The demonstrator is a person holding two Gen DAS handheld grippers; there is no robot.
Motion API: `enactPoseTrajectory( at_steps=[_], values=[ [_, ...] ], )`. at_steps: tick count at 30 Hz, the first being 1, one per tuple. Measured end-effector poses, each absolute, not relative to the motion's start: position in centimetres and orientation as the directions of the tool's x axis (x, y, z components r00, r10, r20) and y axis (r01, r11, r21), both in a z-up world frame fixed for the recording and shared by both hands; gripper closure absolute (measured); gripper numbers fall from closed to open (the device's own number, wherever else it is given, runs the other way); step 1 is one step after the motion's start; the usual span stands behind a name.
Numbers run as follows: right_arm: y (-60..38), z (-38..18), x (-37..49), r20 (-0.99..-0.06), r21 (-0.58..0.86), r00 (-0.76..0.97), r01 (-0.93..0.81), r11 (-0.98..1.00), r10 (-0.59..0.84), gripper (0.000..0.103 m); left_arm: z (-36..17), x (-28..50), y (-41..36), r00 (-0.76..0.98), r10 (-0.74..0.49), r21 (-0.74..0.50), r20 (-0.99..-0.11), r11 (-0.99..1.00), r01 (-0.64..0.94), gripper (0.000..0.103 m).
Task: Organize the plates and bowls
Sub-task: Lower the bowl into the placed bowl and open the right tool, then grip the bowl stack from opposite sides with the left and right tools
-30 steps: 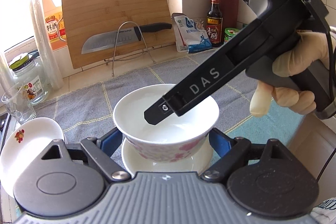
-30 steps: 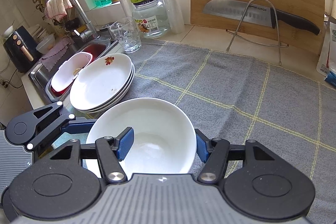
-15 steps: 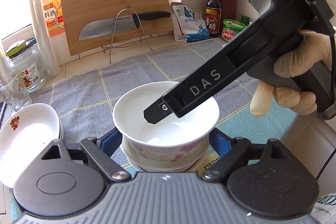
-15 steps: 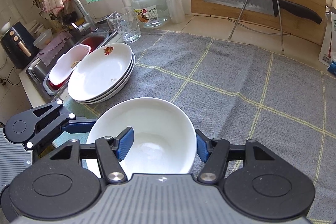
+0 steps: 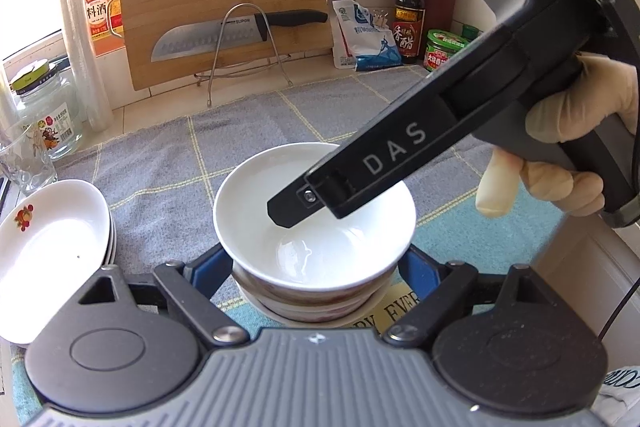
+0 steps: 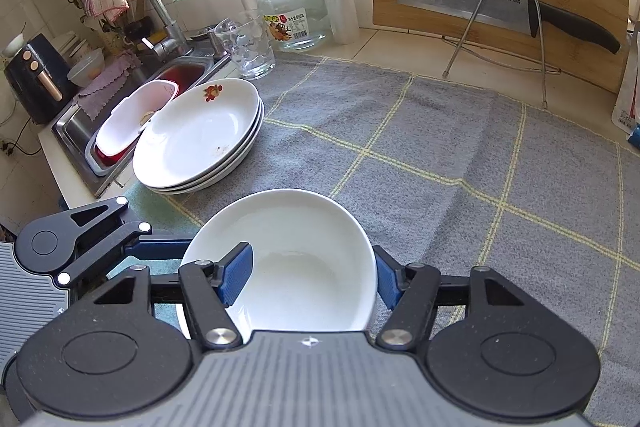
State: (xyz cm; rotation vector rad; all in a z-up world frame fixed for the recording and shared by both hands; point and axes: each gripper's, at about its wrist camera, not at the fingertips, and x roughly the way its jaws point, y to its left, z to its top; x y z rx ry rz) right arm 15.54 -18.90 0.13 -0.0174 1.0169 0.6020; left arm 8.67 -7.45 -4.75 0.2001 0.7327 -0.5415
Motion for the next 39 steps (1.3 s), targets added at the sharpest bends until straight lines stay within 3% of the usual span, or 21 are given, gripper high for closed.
enactPoseTrajectory(
  at_steps=[4, 14, 19, 28, 39],
  values=[
    [-18.6, 0.1, 15.5, -0.803, 0.247, 0.380, -0.488, 0.837, 0.459, 0.032, -4.8, 8.7, -7.3, 0.614, -0.402, -0.021, -0.679, 0.847, 0.532, 0.013],
    [-18.1, 0.2, 15.0, -0.797, 0.218, 0.398, -0.509, 0.832, 0.453, 0.007, -4.9, 8.6, -6.6, 0.592, -0.440, -0.049, -0.675, 0.828, 0.558, 0.009],
    [-17.3, 0.1, 13.7, -0.804, 0.165, 0.411, -0.541, 0.825, 0.431, 0.002, -5.3, 8.4, -5.5, 0.575, -0.449, -0.053, -0.684, 0.817, 0.575, 0.008],
    [-16.9, 0.2, 11.9, -0.804, 0.066, 0.481, -0.511, 0.857, 0.348, 0.000, -6.0, 8.8, -3.3, 0.545, -0.490, -0.059, -0.680, 0.778, 0.626, 0.008],
    [-18.8, 1.4, 7.4, -0.771, -0.033, 0.578, -0.453, 0.891, 0.266, 0.000, -7.6, 9.8, -2.0, 0.462, -0.601, 0.050, -0.652, 0.574, 0.817, 0.003]
  ],
)
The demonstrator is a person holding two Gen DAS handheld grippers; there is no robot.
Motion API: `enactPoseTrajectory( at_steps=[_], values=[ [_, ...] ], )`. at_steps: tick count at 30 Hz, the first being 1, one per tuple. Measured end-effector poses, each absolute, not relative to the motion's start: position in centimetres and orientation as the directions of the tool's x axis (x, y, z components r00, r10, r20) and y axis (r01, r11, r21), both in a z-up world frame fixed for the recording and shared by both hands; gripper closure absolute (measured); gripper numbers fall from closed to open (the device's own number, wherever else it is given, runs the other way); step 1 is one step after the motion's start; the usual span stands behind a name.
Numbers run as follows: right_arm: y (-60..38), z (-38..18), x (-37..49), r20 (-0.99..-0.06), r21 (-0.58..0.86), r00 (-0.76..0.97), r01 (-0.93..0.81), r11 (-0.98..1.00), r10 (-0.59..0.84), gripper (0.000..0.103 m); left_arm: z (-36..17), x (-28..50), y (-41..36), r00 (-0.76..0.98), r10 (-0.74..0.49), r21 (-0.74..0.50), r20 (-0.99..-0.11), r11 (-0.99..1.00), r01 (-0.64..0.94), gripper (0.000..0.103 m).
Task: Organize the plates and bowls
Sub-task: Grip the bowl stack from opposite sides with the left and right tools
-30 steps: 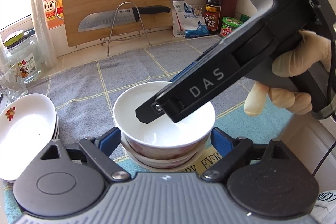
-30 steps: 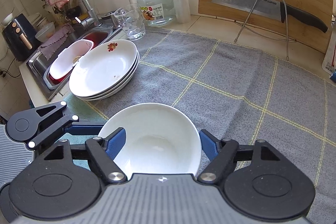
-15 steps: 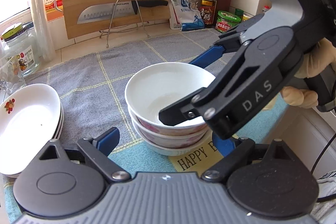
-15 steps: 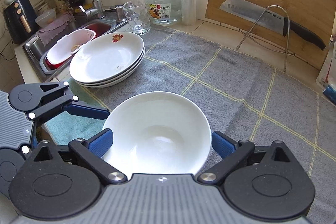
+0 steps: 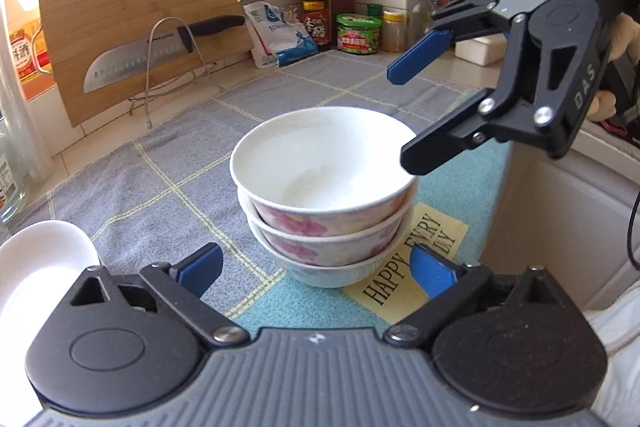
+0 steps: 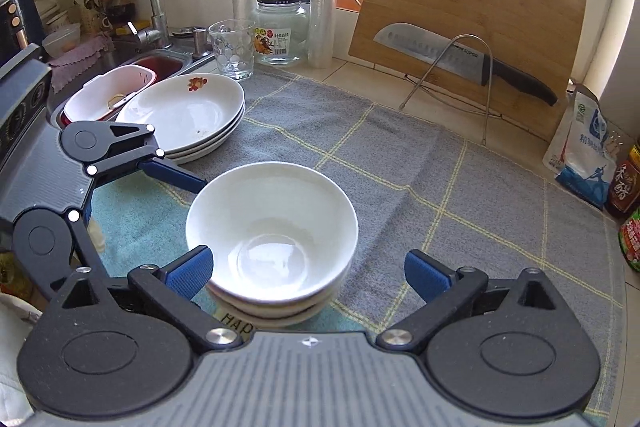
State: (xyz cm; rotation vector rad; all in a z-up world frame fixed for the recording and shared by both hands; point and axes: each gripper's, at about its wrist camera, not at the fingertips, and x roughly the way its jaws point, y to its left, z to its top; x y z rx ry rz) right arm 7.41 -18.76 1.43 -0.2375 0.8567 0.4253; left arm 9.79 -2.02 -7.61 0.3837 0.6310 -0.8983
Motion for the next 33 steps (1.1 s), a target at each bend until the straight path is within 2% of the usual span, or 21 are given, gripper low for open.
enactPoseTrajectory(
  at_steps=[7, 15, 17, 29, 33],
  values=[
    [-19.1, -1.9, 6.2, -0.816, -0.049, 0.537, -0.431, 0.901, 0.213, 0.000, -9.5, 11.7, -2.3, 0.385, -0.582, 0.027, -0.716, 0.528, 0.849, 0.004],
    [-18.9, -5.9, 7.7, -0.858, -0.071, 0.470, -0.509, 0.858, 0.208, 0.000, -10.9, 13.2, -3.5, 0.327, -0.537, -0.003, -0.778, 0.522, 0.853, 0.004],
    [-19.0, -6.4, 8.2, -0.860, -0.054, 0.458, -0.519, 0.853, 0.224, 0.000, -11.0, 13.1, -3.5, 0.336, -0.536, 0.012, -0.775, 0.518, 0.855, 0.001],
    [-19.5, -7.6, 9.3, -0.863, 0.003, 0.403, -0.597, 0.802, 0.304, 0.000, -10.4, 13.8, -4.3, 0.332, -0.525, 0.013, -0.783, 0.520, 0.854, 0.000],
    [-19.6, -7.0, 9.8, -0.854, 0.002, 0.400, -0.638, 0.770, 0.333, 0.000, -10.1, 13.9, -4.0, 0.300, -0.547, 0.010, -0.782, 0.470, 0.883, 0.007]
  ],
)
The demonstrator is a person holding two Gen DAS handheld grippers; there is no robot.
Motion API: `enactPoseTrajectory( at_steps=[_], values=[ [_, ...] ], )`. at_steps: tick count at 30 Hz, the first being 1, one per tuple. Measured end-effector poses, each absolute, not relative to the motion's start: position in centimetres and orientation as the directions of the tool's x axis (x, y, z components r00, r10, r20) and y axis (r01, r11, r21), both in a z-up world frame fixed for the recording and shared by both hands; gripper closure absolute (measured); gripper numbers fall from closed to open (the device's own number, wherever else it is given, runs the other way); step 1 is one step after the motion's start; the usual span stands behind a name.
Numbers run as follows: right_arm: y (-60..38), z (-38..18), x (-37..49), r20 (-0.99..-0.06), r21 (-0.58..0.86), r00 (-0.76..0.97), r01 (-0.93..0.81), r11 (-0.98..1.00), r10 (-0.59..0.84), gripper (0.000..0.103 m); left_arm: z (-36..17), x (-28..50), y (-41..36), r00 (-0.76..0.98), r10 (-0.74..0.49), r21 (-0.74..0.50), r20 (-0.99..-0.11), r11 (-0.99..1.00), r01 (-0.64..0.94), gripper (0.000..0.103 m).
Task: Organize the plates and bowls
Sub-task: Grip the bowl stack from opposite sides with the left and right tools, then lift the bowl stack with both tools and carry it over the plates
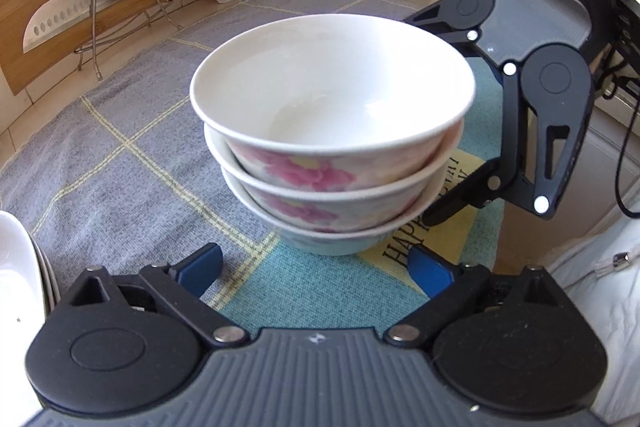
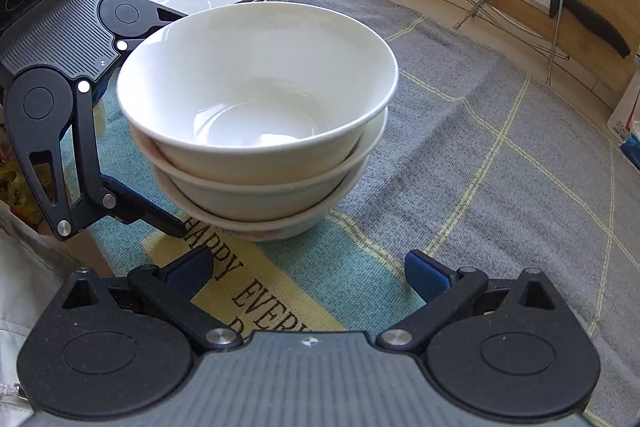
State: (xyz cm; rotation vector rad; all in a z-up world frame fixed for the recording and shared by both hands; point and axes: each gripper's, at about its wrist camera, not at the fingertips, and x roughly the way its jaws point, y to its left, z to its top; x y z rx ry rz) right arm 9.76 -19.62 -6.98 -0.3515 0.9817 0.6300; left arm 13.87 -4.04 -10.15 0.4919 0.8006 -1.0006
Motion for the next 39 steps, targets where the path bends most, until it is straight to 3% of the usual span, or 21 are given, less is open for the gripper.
enactPoseTrajectory(
  at_steps=[9, 11, 17, 23, 39],
  values=[
    [-18.0, -5.6, 10.6, -0.848, -0.021, 0.355, -0.764, 0.645, 0.394, 0.000, -8.2, 14.9, -3.6, 0.258, -0.604, 0.035, -0.754, 0.355, 0.934, 0.012],
    [-17.7, -5.5, 10.7, -0.851, -0.022, 0.342, -0.782, 0.623, 0.398, 0.001, -8.1, 15.2, -3.7, 0.244, -0.609, 0.035, -0.754, 0.334, 0.942, 0.018],
    [-17.4, -5.1, 11.2, -0.859, -0.022, 0.320, -0.802, 0.597, 0.398, 0.006, -8.1, 16.3, -3.5, 0.176, -0.626, -0.022, -0.759, 0.295, 0.955, 0.023],
    [-17.2, -4.9, 11.4, -0.870, 0.008, 0.281, -0.813, 0.582, 0.404, 0.014, -8.0, 16.8, -3.6, 0.150, -0.631, -0.017, -0.762, 0.250, 0.968, 0.024],
    [-17.0, -4.6, 11.4, -0.887, 0.005, 0.271, -0.804, 0.594, 0.375, 0.015, -8.3, 17.7, -4.0, 0.091, -0.635, -0.041, -0.767, 0.191, 0.981, 0.025]
  ],
)
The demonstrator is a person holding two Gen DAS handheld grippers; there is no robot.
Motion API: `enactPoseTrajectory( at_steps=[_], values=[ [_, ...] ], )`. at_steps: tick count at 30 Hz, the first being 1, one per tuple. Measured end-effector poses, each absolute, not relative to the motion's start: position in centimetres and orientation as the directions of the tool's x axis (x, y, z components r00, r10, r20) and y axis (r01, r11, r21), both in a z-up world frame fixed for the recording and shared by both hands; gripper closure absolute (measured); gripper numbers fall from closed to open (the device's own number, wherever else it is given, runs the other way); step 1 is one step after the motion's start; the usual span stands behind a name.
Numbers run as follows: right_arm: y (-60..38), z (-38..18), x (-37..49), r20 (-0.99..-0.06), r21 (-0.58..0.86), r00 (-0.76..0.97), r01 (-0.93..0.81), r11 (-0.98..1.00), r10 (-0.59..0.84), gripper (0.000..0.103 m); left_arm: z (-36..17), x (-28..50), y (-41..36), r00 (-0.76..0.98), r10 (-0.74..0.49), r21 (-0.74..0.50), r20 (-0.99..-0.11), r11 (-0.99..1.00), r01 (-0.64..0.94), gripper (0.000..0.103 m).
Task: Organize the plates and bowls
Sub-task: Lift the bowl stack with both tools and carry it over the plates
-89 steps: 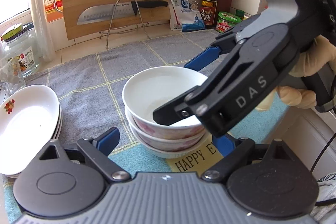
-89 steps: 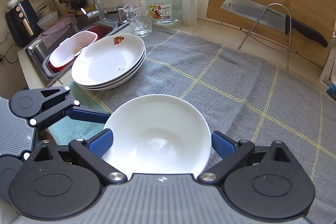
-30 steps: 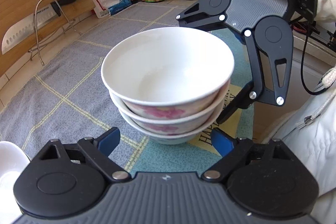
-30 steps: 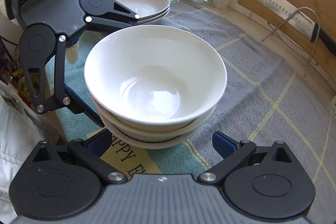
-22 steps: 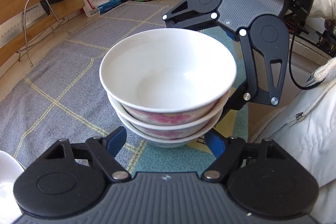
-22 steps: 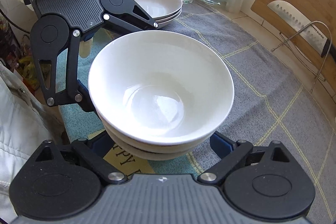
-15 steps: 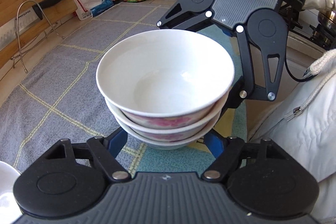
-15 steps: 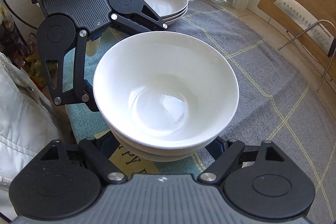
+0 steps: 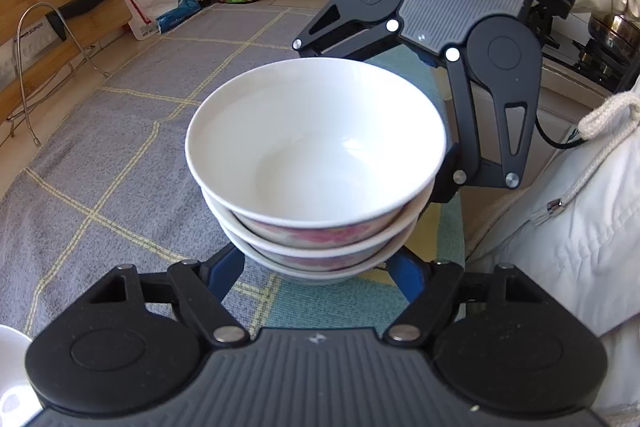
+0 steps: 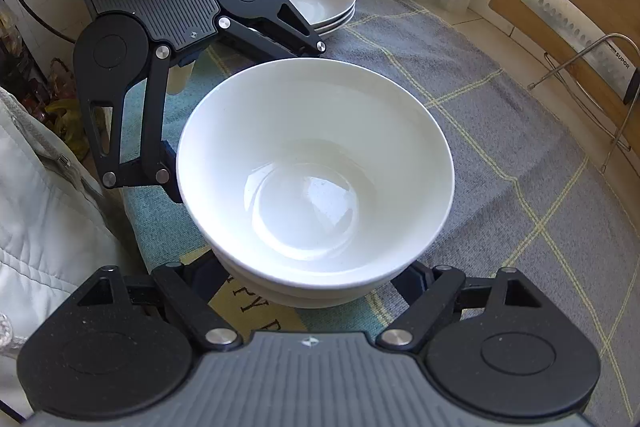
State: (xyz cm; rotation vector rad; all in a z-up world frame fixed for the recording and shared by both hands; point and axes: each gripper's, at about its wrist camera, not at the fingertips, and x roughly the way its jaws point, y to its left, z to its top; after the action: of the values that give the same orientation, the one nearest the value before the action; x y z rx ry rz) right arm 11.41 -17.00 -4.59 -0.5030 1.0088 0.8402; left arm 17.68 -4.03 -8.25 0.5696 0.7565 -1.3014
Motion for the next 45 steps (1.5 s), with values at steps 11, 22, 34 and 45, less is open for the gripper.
enactPoseTrajectory(
  at_steps=[11, 22, 34, 45],
  values=[
    [-16.9, -4.4, 11.7, -0.893, 0.014, 0.255, -0.806, 0.592, 0.369, 0.014, -8.5, 17.7, -3.9, 0.085, -0.641, -0.045, -0.763, 0.184, 0.982, 0.025],
    [-16.9, -4.5, 11.7, -0.891, 0.015, 0.259, -0.804, 0.595, 0.373, 0.015, -8.6, 17.6, -4.1, 0.092, -0.639, -0.035, -0.764, 0.184, 0.982, 0.024],
    [-16.2, -2.8, 12.2, -0.885, 0.013, 0.246, -0.836, 0.549, 0.395, 0.015, -7.3, 17.4, -2.8, 0.132, -0.649, -0.040, -0.749, 0.243, 0.969, 0.024],
    [-11.3, 0.3, 15.4, -0.862, -0.037, 0.231, -0.917, 0.398, 0.452, 0.015, -4.0, 15.7, 1.8, 0.299, -0.626, 0.027, -0.720, 0.404, 0.914, 0.024]
  ],
)
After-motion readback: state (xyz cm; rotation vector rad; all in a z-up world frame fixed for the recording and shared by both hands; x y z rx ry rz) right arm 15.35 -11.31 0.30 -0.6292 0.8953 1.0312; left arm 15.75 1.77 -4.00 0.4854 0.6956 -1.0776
